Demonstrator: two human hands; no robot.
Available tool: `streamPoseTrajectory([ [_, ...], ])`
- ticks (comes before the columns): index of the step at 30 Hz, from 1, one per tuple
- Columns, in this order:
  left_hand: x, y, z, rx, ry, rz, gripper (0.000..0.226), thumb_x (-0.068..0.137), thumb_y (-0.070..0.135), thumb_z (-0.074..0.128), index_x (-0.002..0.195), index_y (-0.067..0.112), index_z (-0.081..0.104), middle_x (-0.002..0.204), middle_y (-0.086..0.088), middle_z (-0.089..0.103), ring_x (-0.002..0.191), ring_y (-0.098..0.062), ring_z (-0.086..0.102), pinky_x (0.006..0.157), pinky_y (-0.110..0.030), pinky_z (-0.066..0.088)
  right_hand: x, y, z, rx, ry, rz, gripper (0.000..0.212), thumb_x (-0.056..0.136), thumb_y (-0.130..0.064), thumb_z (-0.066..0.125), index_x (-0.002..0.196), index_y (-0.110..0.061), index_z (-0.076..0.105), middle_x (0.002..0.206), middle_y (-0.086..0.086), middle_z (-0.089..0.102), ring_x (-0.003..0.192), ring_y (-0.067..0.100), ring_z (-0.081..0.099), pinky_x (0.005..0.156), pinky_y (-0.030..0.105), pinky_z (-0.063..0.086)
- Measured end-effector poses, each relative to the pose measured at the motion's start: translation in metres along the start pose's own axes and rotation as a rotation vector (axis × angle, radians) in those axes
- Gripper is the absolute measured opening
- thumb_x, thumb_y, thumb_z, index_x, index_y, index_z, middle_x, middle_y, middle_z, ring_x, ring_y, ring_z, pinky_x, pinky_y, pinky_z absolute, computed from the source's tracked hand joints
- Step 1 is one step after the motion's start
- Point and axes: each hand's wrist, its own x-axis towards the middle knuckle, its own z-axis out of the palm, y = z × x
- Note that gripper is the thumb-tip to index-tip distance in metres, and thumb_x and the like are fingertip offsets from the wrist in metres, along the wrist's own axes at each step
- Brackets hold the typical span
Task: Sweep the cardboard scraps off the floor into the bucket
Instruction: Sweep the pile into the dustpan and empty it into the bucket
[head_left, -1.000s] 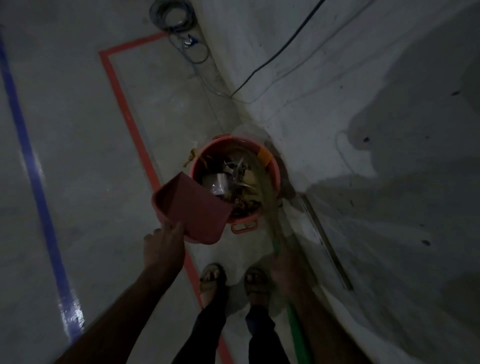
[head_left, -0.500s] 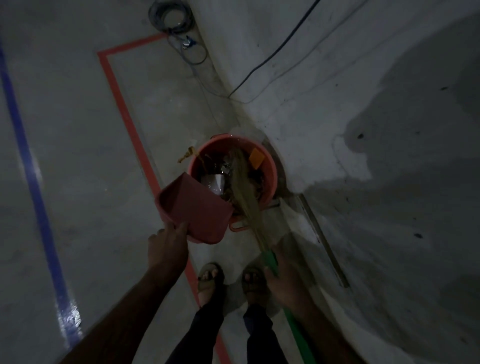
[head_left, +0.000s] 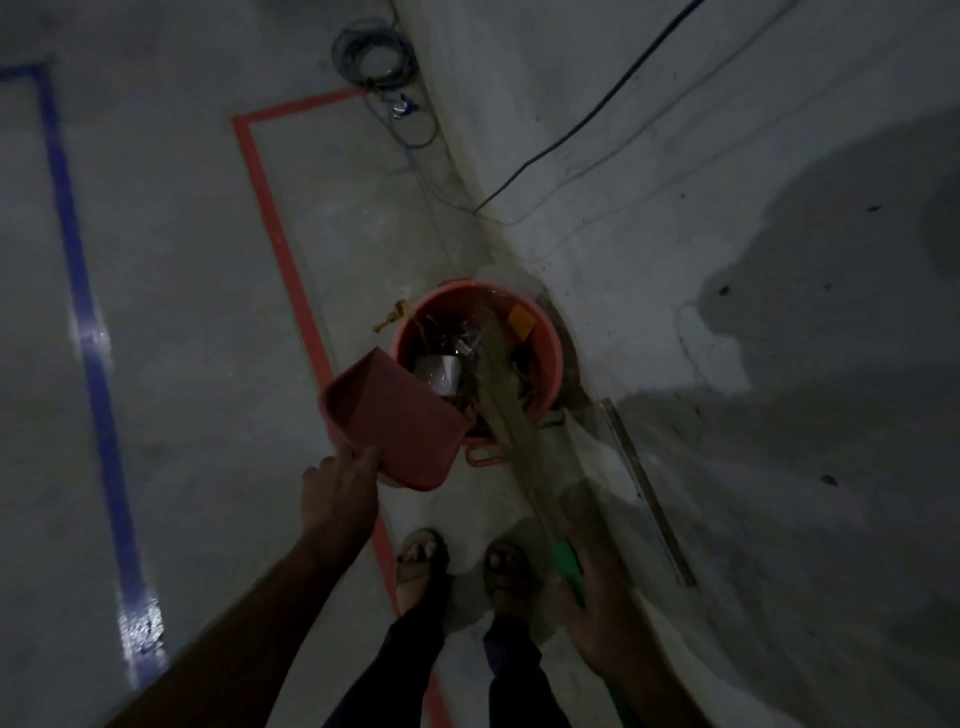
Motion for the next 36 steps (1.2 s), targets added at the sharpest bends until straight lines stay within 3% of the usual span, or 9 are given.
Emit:
streamPoseTrajectory([
  [3,-0.010,-0.005,-0.006,0.000,-0.061,-0.061,0.031,0.069,0.000,0.079,0.097,0.012,0.070,0.086,-0.020,0.062,0.060,-0.036,0.063,0.057,-0.041,0.047,-0.030,0.004,-0.008,-0.157,0.033,-0.018,0.071,0.085,-0.040,0.048,0.153,-0.022,0.037,0.161,0.003,0.030,0.148,0.025,0.028,0.116,0.049,0.032],
  [6,-0.020,-0.018,-0.012,0.023,-0.100,-0.098,0.032,0.077,0.003,0.074,0.106,0.014,0.068,0.094,-0.019,0.063,0.067,-0.037,0.064,0.060,-0.042,0.048,-0.047,0.000,-0.005,-0.172,0.024,-0.022,0.067,0.084,-0.039,0.051,0.150,-0.030,0.041,0.151,0.002,0.045,0.135,0.027,0.048,0.106,0.040,0.041],
  [9,-0.029,-0.039,-0.013,0.029,-0.111,-0.123,0.035,0.080,0.005,0.070,0.113,0.016,0.067,0.097,-0.018,0.062,0.070,-0.038,0.064,0.061,-0.043,0.048,-0.047,-0.009,0.000,-0.189,0.064,-0.066,0.064,0.084,-0.039,0.049,0.147,-0.024,0.048,0.157,-0.007,0.033,0.147,0.018,0.031,0.116,0.041,0.034],
  [11,-0.034,-0.054,-0.011,0.031,-0.114,-0.144,0.037,0.078,0.005,0.071,0.113,0.017,0.067,0.095,-0.017,0.061,0.069,-0.038,0.064,0.061,-0.043,0.048,-0.041,-0.023,-0.005,-0.199,0.126,-0.125,0.062,0.086,-0.038,0.050,0.144,-0.018,0.053,0.157,-0.011,0.030,0.149,0.006,0.018,0.122,0.028,0.017],
  [15,-0.044,-0.076,-0.011,-0.002,-0.112,-0.207,0.037,0.074,0.004,0.074,0.108,0.016,0.066,0.090,-0.016,0.060,0.068,-0.038,0.064,0.058,-0.042,0.048,-0.027,-0.047,0.003,-0.167,0.109,-0.263,0.059,0.092,-0.041,0.048,0.142,-0.010,0.053,0.157,0.013,0.035,0.151,0.023,0.019,0.123,0.033,0.016],
  [19,-0.052,-0.099,-0.009,-0.043,-0.064,-0.239,0.037,0.071,0.000,0.077,0.103,0.014,0.066,0.084,-0.017,0.058,0.062,-0.039,0.062,0.055,-0.041,0.047,-0.017,-0.076,0.017,-0.030,-0.143,-0.115,0.059,0.091,-0.072,0.015,0.148,-0.059,0.010,0.147,0.006,0.047,0.135,0.024,0.045,0.109,0.036,0.041],
  [24,-0.062,-0.123,-0.007,-0.059,-0.054,-0.266,0.036,0.076,0.002,0.073,0.108,0.016,0.063,0.089,-0.016,0.058,0.066,-0.039,0.062,0.056,-0.043,0.048,-0.012,-0.098,0.032,-0.088,-0.277,-0.133,0.062,0.093,-0.051,0.032,0.138,-0.062,-0.009,0.145,0.003,0.051,0.127,0.021,0.052,0.104,0.035,0.042],
  [29,-0.071,-0.143,-0.013,-0.052,-0.042,-0.249,0.038,0.076,-0.001,0.070,0.111,0.012,0.061,0.087,-0.019,0.056,0.061,-0.040,0.060,0.055,-0.044,0.048,-0.008,-0.101,0.061,-0.197,-0.158,-0.157,0.068,0.087,-0.052,0.027,0.146,-0.062,-0.006,0.109,0.009,0.068,0.094,0.027,0.067,0.084,0.044,0.053],
  [36,-0.095,-0.160,-0.026,-0.010,-0.034,-0.296,0.036,0.076,-0.004,0.068,0.108,0.011,0.061,0.084,-0.018,0.055,0.060,-0.040,0.058,0.053,-0.040,0.038,-0.009,-0.104,0.090,-0.253,-0.198,-0.159,0.072,0.088,-0.050,0.026,0.140,-0.064,-0.022,0.117,0.016,0.064,0.104,0.036,0.063,0.094,0.047,0.050],
])
